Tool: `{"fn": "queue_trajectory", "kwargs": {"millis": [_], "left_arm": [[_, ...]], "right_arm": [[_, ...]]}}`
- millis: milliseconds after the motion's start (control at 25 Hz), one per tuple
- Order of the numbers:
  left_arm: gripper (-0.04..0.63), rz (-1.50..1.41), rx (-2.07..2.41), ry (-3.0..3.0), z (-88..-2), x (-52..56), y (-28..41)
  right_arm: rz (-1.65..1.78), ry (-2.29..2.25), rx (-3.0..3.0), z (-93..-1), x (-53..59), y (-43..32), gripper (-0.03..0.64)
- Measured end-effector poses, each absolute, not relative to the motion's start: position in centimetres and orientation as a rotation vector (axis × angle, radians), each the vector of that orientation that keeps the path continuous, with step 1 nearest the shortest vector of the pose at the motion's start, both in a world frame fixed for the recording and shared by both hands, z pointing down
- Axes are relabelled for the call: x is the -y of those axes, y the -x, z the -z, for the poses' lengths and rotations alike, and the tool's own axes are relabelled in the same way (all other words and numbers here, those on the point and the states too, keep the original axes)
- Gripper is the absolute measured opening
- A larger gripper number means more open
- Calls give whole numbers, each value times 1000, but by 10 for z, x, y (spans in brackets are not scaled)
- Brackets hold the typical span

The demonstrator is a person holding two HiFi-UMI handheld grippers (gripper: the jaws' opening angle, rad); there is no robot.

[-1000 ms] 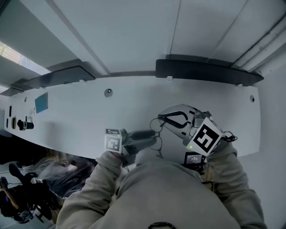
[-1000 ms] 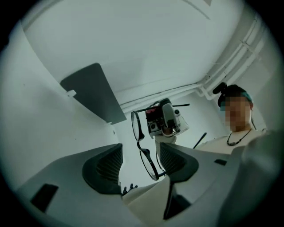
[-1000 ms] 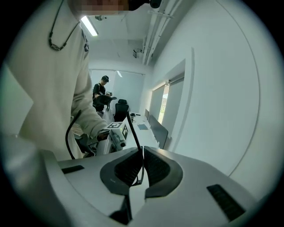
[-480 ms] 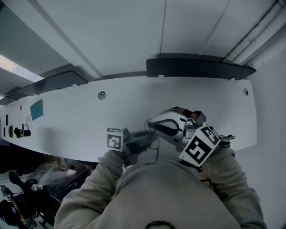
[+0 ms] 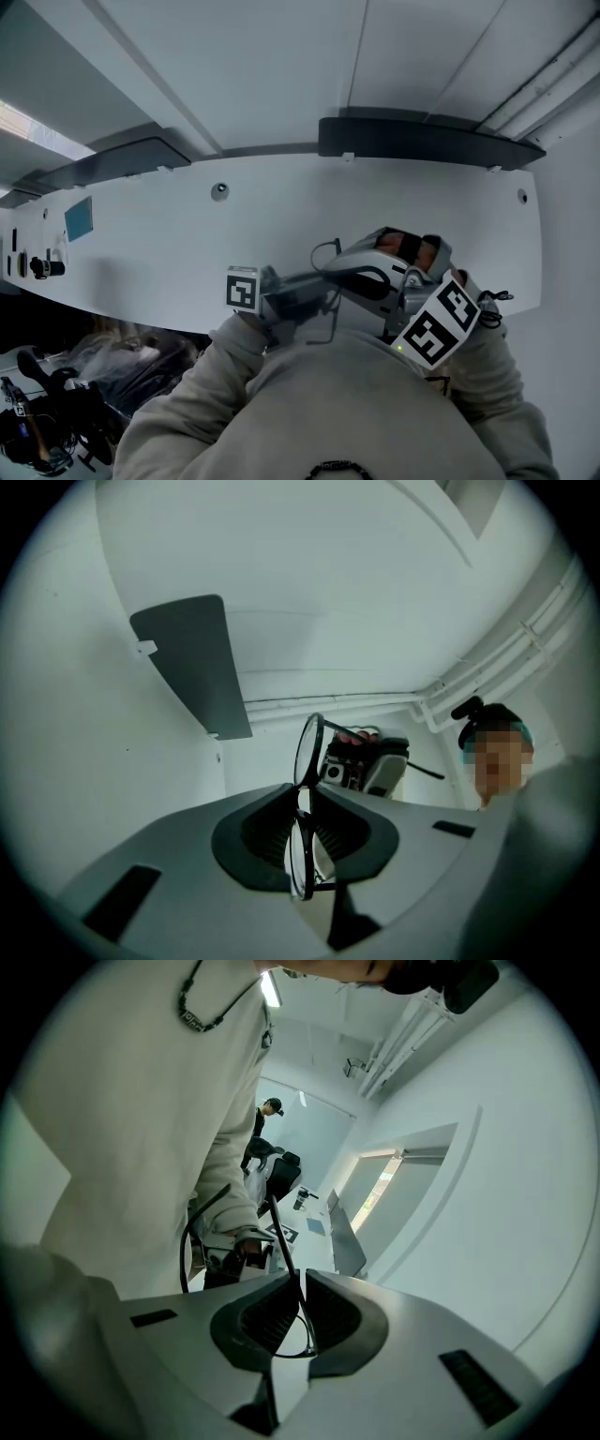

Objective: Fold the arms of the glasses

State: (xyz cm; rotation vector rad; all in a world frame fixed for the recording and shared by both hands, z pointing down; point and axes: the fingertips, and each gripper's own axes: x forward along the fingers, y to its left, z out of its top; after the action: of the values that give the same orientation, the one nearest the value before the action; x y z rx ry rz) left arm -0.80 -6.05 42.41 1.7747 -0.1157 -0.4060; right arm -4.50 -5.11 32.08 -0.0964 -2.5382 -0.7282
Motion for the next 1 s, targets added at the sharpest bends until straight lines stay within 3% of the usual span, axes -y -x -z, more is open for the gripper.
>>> {"fn": "queue_trajectory", "kwargs": {"millis": [440,680,800,920,1000], "left_arm": [[57,552,-56,-1618,-391,62,0],[57,569,-34,-1595,-394,64,0],[49,580,-30,-1616,-391,67,5],[38,588,24,-1629,-394,72,19],[38,552,133,-1679,-398,77,29]], "right_arm": [[1173,162,2184,-350,32,42,31],[1165,150,2171,-357,35,41,31],[1159,123,2159,-352,37,34,72],[987,-21,2286,-330,54,17,130],[545,-183,2506,-319,77,1,130]]}}
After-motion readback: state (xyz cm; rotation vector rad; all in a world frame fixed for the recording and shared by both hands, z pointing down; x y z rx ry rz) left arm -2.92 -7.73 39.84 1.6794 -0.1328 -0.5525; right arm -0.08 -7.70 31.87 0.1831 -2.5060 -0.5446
